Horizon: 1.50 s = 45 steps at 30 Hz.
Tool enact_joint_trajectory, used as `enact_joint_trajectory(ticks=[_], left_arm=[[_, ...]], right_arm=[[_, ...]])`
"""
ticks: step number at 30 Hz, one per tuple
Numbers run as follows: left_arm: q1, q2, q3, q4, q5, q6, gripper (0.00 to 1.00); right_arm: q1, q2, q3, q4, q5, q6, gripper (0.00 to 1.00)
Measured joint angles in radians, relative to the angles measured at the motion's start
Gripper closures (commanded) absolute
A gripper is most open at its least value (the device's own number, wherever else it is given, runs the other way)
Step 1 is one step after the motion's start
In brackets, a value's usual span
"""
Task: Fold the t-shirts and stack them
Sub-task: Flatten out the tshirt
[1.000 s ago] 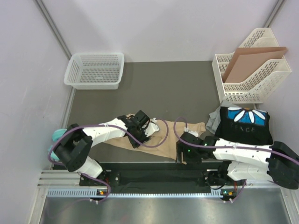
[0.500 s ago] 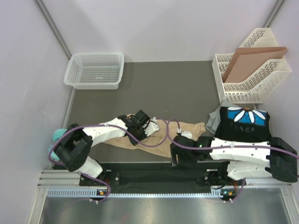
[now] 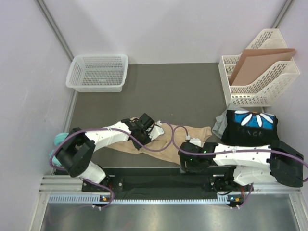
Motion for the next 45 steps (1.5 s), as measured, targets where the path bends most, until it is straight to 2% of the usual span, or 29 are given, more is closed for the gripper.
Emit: enact_joint_trajectory(ticks=[8,11,17,18,21,24,26,32,41,45], left_arm=[[0.000,0.000,0.000,-0.001,0.000,0.000,1.00],[0.000,0.000,0.002,-0.002,0.000,-0.001,1.00],[0.000,0.000,0.002,-0.002,-0.004,-0.003,1.00],[0.000,0.000,0.002,-0.002,-0.004,-0.003,1.00],[0.000,0.000,0.002,-0.002,-0.005,-0.003,1.00],[0.000,-0.002,0.002,-0.003,-0.006,-0.003,1.00],[0.000,-0.004,0.002,-0.006,-0.010,-0.003,0.99],[0.000,-0.014,0.027,-0.050,-0.045,0.000,0.86],[0.000,-0.044,0.072,-0.096,-0.060,0.001,0.78],[0.000,-0.044,0.072,-0.108,-0.059,0.003,0.61]], right_arm=[[-0.040,0.005,0.000,0.027,0.007,-0.036,0.34],[-0.054,0.017,0.000,0.045,0.007,-0.048,0.43],[-0.081,0.031,0.000,0.053,-0.004,-0.066,0.71],[-0.084,0.032,0.000,0.053,-0.006,-0.071,0.78],[-0.089,0.032,0.001,0.051,-0.006,-0.077,0.89],[-0.090,0.032,0.002,0.049,-0.005,-0.078,0.96],[-0.090,0.025,0.004,0.043,-0.001,-0.078,0.99],[-0.095,-0.089,0.020,-0.008,0.017,-0.075,1.00],[-0.095,-0.137,0.035,-0.051,0.026,-0.074,1.00],[-0.095,-0.132,0.035,-0.051,0.025,-0.074,1.00]])
